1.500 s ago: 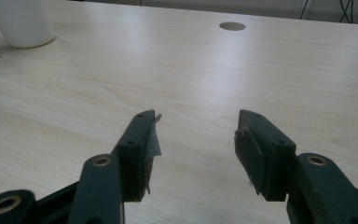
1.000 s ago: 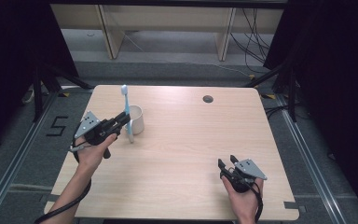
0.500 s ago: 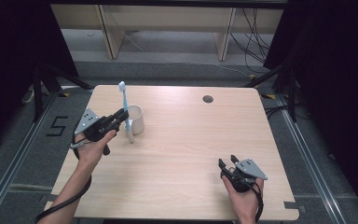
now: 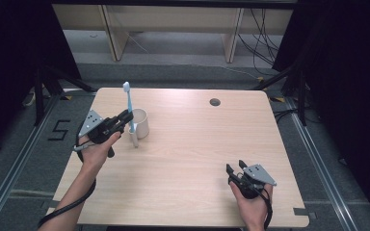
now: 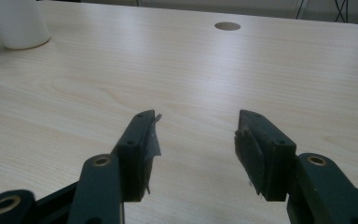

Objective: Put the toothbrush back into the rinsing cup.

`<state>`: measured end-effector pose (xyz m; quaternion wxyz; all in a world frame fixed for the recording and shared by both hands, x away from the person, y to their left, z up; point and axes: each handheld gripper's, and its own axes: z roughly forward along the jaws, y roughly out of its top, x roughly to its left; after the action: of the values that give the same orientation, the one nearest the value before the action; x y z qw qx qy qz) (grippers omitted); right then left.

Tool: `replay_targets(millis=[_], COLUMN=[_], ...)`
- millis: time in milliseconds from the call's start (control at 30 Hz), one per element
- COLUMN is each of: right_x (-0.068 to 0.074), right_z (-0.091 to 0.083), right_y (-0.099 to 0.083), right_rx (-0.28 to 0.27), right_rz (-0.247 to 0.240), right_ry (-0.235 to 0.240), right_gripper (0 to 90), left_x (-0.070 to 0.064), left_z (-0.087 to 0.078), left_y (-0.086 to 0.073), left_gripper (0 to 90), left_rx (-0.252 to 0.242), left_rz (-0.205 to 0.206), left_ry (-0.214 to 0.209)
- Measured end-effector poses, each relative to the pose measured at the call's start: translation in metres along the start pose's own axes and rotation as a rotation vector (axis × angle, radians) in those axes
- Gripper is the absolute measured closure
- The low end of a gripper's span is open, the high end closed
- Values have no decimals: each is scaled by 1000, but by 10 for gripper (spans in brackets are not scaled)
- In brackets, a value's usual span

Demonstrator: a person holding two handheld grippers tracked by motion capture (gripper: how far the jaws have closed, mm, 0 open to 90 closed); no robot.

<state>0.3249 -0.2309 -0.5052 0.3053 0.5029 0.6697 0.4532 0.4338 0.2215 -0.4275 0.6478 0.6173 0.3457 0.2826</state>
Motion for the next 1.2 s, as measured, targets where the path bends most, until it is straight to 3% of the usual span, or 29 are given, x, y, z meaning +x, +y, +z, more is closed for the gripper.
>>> replay_targets(millis=[100, 167, 933, 1200], right_x=[0, -2, -2, 2], right_z=[1, 0, 0, 0], right_y=[0, 1, 0, -1], right_rx=[-3, -5, -5, 7], right_rz=[4, -29, -29, 25], right_ry=[6, -9, -4, -2], right_gripper=[483, 483, 481, 480], left_x=[1, 2, 8, 10], left_z=[1, 1, 7, 7], left_y=[-1, -2, -13, -17], left_gripper=[783, 783, 783, 782], left_rx=[-1, -4, 5, 9], left_rz=[0, 3, 18, 22], left_ry=[5, 6, 27, 32])
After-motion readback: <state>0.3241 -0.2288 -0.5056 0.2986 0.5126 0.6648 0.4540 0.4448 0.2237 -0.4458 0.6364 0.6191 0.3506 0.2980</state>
